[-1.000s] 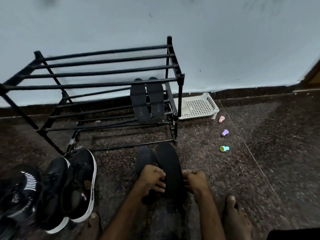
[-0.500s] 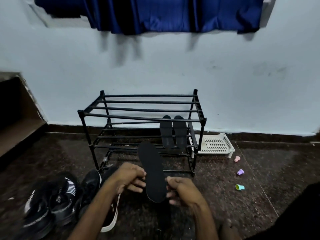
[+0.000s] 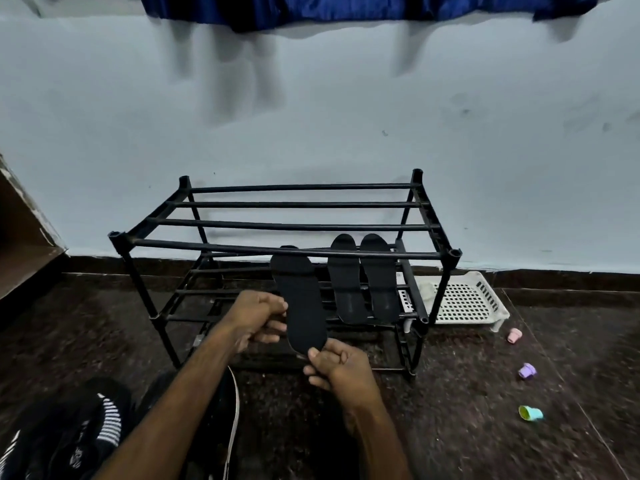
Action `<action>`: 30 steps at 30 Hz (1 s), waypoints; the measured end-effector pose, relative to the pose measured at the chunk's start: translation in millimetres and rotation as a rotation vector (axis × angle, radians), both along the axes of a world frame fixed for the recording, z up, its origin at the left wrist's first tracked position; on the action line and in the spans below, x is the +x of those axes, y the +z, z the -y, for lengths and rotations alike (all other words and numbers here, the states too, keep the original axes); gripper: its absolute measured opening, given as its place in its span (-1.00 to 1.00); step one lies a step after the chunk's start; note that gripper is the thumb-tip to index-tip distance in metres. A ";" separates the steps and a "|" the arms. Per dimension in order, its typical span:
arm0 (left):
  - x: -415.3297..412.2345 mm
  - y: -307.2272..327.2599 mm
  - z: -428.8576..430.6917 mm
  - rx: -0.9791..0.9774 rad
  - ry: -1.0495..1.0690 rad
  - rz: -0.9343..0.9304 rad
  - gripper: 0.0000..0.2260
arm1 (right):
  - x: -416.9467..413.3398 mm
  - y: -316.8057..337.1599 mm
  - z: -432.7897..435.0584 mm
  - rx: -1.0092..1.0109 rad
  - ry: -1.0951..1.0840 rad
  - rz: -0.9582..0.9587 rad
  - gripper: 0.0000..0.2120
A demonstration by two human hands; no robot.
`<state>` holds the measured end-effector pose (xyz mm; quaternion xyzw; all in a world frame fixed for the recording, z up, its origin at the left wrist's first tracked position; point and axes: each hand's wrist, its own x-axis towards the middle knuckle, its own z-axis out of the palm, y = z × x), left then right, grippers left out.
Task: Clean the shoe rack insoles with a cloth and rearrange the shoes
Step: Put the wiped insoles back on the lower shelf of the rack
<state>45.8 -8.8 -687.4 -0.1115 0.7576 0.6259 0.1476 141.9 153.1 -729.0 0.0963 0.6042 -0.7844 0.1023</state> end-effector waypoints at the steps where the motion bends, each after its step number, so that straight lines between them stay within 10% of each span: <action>1: -14.7 -5.6 0.4 -0.028 -0.001 -0.010 -0.93 | -14.0 -8.3 3.7 0.006 -0.018 0.002 -0.83; 30: -111.9 -84.6 -3.2 -0.129 0.021 -0.124 -0.91 | -104.7 -77.9 20.5 -0.016 -0.222 0.070 -0.80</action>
